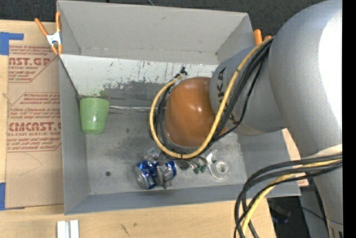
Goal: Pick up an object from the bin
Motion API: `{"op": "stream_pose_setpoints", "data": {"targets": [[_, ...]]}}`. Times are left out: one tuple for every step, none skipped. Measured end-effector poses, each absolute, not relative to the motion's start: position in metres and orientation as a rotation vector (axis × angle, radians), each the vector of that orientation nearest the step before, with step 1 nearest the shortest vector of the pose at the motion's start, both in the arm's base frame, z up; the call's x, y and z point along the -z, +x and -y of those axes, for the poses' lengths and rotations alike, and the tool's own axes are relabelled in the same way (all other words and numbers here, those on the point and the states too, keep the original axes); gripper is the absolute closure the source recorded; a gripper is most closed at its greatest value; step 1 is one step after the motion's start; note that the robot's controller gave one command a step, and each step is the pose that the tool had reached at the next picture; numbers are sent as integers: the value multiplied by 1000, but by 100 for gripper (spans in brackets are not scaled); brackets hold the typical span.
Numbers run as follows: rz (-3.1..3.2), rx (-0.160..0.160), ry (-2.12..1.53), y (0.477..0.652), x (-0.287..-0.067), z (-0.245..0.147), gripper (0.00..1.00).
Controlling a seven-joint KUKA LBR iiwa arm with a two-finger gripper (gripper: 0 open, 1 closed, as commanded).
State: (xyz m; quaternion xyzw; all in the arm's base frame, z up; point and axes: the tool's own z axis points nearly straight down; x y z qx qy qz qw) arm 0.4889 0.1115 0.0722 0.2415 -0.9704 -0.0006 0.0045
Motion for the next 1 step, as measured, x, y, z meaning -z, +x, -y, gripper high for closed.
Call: {"op": "stream_pose_setpoints", "data": {"targets": [[3077,0,673,493,-217,-104,100]]}}
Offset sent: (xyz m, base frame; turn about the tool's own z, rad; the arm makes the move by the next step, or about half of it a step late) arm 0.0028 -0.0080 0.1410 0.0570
